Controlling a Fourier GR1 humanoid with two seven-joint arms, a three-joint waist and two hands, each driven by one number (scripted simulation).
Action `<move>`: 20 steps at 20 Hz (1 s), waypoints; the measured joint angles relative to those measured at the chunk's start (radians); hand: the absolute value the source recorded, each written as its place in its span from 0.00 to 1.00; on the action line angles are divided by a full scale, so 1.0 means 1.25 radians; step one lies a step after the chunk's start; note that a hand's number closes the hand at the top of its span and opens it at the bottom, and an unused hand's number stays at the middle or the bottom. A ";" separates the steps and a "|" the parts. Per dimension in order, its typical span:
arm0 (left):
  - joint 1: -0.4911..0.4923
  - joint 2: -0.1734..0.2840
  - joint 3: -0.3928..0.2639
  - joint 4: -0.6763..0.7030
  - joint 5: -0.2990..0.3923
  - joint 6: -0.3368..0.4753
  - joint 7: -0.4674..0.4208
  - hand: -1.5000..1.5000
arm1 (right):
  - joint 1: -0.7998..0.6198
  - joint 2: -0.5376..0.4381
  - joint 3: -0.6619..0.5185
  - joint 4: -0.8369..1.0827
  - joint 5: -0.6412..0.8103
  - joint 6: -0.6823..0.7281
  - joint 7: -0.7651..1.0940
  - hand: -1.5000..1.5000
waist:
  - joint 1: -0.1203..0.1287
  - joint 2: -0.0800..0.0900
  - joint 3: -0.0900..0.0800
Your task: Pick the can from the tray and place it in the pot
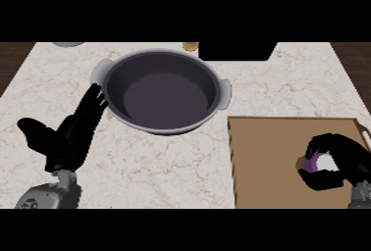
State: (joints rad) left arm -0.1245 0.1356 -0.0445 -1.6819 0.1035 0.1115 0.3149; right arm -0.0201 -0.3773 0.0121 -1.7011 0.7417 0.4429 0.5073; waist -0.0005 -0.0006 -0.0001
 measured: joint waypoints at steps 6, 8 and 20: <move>-0.009 -0.012 -0.005 -0.009 -0.014 0.004 0.018 0.50 | 0.012 0.150 0.100 -0.055 0.106 -0.070 0.158 1.00 | 0.004 -0.001 -0.001; -0.006 -0.012 -0.007 -0.007 -0.013 0.001 0.015 0.50 | 0.010 0.207 0.163 -0.059 0.150 -0.117 0.261 1.00 | 0.011 -0.002 -0.002; -0.012 -0.016 -0.013 -0.007 -0.014 0.000 0.030 0.50 | -0.092 0.286 0.487 -0.097 0.464 -0.279 0.562 1.00 | 0.016 -0.008 -0.003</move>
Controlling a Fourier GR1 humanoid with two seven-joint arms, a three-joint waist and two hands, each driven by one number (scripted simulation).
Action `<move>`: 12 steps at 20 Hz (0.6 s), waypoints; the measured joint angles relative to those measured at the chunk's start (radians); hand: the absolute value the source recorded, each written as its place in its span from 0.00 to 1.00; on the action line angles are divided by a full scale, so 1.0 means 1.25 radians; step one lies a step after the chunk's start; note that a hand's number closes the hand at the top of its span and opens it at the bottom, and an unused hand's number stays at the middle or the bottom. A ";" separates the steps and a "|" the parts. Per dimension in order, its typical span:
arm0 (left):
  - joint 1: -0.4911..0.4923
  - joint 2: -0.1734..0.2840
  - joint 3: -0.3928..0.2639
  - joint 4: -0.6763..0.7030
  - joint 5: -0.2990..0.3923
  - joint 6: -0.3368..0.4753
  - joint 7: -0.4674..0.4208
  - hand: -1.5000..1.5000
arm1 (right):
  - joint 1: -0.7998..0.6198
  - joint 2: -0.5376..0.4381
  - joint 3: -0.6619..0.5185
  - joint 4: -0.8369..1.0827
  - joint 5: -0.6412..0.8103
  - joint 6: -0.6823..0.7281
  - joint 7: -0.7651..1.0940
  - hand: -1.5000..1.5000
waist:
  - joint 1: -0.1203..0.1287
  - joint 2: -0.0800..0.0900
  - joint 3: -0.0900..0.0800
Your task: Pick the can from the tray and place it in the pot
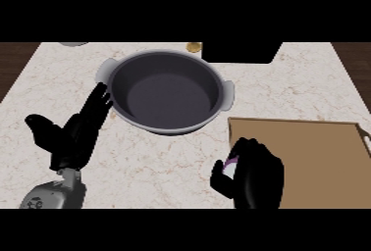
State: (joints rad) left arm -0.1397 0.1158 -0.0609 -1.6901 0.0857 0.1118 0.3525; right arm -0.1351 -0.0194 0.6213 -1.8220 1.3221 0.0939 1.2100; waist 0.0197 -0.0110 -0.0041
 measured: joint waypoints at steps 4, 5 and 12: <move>0.007 0.001 0.001 0.000 -0.002 -0.002 -0.008 0.50 | -0.052 0.001 0.056 -0.049 0.072 0.008 0.018 1.00 | -0.004 -0.001 0.000; 0.006 0.004 0.002 0.001 -0.002 -0.004 -0.008 0.50 | -0.075 0.001 0.065 -0.060 0.089 0.013 0.021 1.00 | -0.003 -0.001 0.000; -0.005 -0.001 -0.001 0.014 -0.004 -0.007 -0.013 0.50 | -0.280 0.000 0.097 -0.090 0.133 0.056 0.026 1.00 | 0.009 0.001 -0.001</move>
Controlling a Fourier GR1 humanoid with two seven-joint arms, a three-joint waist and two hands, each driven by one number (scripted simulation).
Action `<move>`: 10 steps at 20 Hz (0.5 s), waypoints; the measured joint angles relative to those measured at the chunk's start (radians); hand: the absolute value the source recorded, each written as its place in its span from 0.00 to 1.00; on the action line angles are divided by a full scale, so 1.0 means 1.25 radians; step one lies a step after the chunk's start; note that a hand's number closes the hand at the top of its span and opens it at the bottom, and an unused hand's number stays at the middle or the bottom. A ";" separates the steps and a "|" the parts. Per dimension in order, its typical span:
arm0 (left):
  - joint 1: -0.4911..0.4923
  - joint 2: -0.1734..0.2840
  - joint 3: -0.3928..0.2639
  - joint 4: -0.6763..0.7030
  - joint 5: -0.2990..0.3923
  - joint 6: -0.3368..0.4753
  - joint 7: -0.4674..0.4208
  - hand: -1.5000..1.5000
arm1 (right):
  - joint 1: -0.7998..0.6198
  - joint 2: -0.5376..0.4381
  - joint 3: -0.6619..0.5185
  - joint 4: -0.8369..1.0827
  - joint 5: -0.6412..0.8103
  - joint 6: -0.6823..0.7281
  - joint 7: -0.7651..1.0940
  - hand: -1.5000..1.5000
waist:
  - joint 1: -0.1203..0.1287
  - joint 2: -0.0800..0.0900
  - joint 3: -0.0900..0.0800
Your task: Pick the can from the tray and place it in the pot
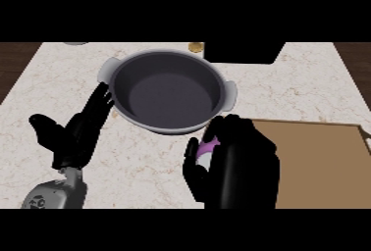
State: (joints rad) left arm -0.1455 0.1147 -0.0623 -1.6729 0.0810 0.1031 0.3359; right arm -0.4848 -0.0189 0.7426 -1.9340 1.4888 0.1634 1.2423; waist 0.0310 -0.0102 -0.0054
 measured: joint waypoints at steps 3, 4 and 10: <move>-0.005 -0.006 -0.011 0.001 -0.005 0.000 0.002 0.50 | -0.087 0.000 -0.022 0.012 -0.022 0.015 -0.001 1.00 | 0.008 0.001 0.000; -0.006 -0.010 -0.015 -0.001 -0.006 0.001 0.003 0.50 | -0.114 0.000 -0.034 0.022 -0.032 0.018 -0.002 1.00 | 0.011 0.001 0.000; -0.020 -0.006 -0.012 0.004 -0.002 -0.008 0.005 0.50 | -0.246 0.001 -0.133 0.126 -0.107 0.019 -0.001 1.00 | 0.027 0.008 0.000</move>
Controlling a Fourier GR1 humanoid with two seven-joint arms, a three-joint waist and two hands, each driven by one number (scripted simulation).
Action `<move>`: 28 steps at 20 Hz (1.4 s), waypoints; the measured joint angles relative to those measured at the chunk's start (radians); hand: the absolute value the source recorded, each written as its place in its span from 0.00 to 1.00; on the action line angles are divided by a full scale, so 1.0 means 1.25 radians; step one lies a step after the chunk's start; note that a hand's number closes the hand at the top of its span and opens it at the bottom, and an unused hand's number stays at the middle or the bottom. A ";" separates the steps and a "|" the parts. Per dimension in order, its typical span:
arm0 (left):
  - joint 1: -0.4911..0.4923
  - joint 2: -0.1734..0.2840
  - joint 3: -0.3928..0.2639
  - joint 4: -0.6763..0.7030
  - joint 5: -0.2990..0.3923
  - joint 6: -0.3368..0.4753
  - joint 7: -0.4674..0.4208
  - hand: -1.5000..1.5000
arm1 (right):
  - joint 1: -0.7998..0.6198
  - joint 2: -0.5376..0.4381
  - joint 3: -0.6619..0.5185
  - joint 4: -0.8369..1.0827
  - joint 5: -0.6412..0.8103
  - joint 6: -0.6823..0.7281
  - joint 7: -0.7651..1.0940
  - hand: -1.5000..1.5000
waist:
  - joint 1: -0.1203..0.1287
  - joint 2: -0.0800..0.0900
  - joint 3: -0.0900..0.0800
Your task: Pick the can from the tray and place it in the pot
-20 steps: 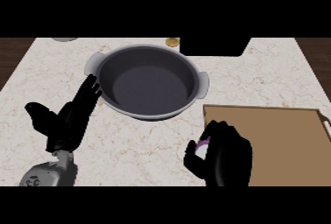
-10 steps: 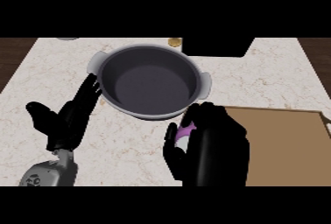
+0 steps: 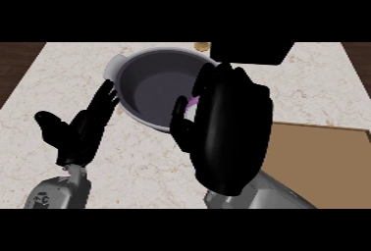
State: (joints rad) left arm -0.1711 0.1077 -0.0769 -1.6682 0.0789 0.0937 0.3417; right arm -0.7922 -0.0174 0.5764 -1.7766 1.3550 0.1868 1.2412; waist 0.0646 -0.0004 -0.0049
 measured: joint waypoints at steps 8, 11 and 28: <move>-0.015 -0.009 -0.006 0.016 -0.003 -0.001 -0.003 0.50 | -0.146 0.001 -0.119 0.190 -0.088 -0.024 0.002 1.00 | 0.011 0.006 0.001; -0.014 -0.013 -0.010 0.016 -0.007 0.002 -0.008 0.50 | -0.189 0.002 -0.141 0.273 -0.124 -0.046 0.002 1.00 | 0.014 0.007 0.001; -0.037 -0.016 -0.012 0.020 -0.006 -0.005 0.000 0.50 | -0.206 0.005 -0.271 0.515 -0.343 -0.340 -0.071 0.00 | 0.029 0.015 0.004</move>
State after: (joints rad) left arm -0.2171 0.0880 -0.0915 -1.6429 0.0709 0.0872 0.3419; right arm -1.0491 -0.0114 0.2371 -1.1323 0.9262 -0.2382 1.1523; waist 0.1012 0.0190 -0.0006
